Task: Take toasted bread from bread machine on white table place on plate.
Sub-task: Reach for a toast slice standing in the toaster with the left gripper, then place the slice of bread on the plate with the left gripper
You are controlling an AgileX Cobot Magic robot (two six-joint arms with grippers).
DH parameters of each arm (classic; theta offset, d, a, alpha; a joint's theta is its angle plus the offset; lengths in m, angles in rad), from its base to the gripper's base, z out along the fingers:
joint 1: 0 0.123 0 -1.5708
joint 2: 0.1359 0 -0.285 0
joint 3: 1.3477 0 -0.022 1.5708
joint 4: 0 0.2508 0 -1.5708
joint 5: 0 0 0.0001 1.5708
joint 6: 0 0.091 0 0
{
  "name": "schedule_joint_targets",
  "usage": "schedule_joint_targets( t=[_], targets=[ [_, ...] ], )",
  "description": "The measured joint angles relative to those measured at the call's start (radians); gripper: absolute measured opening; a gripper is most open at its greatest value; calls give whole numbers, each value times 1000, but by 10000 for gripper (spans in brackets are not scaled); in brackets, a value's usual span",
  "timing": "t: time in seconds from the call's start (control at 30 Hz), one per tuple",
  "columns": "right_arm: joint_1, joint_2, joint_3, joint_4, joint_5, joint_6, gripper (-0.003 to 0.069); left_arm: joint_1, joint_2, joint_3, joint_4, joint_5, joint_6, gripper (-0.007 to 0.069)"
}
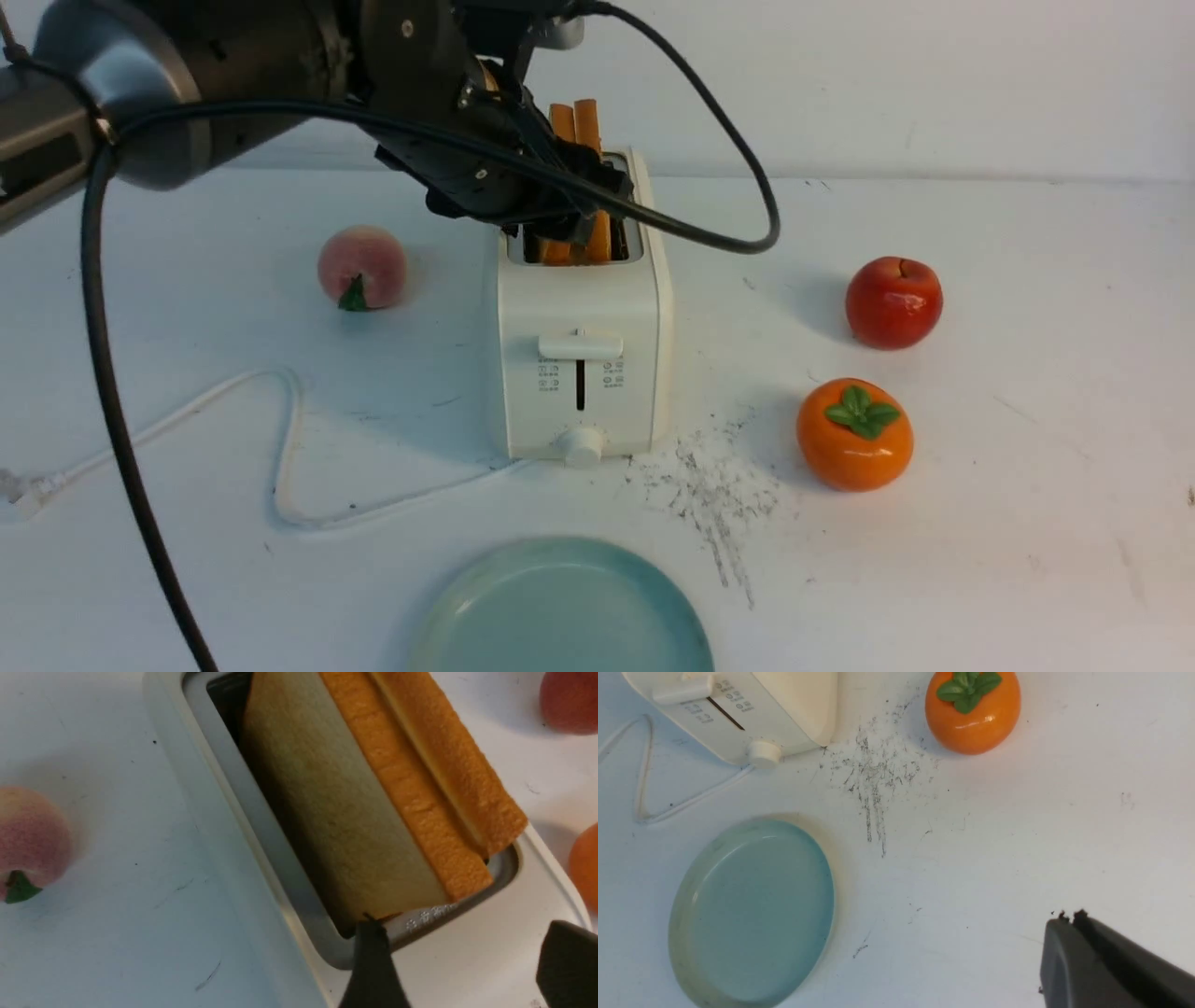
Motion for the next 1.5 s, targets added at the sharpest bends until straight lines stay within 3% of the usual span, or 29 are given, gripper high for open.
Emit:
schedule_joint_targets(
  t=[0.1, 0.27, 0.4, 0.57, 0.6, 0.63, 0.7, 1.03, 1.27, 1.4, 1.5],
  targets=[
    [0, 0, 0, 3, -3, 0, 1, 0, 24, 0, 2, -53, 0, 497],
    [0, 0, 0, 3, -6, 0, 6, 0, 47, 0, 34, -95, 0, 468],
    [0, 0, 0, 3, -6, 0, 8, 0, 51, 0, 90, -95, 0, 379],
    [0, 0, 0, 3, -6, 0, 11, 0, 51, 0, 144, -112, 0, 177],
    [0, 0, 0, 3, -6, 0, 12, 0, 51, 0, 145, -114, 0, 169],
    [0, 0, 0, 3, -6, 0, 13, 0, 51, 0, 151, -119, -2, 106],
    [0, 0, 0, 4, -6, 0, 14, 0, 51, 0, 153, -118, -2, 85],
    [0, 0, 0, 7, -6, 0, 22, 0, -4, 0, 157, -99, -4, 87],
    [0, 0, 0, 15, -6, 0, 32, 0, -222, -5, 158, -63, -20, 87],
    [0, 0, 0, 32, -6, 0, 34, 0, -365, -5, 154, 45, -1, 87],
    [0, 0, 0, 38, -6, 0, 37, 0, -472, -9, 117, 241, 47, 87]
  ],
)
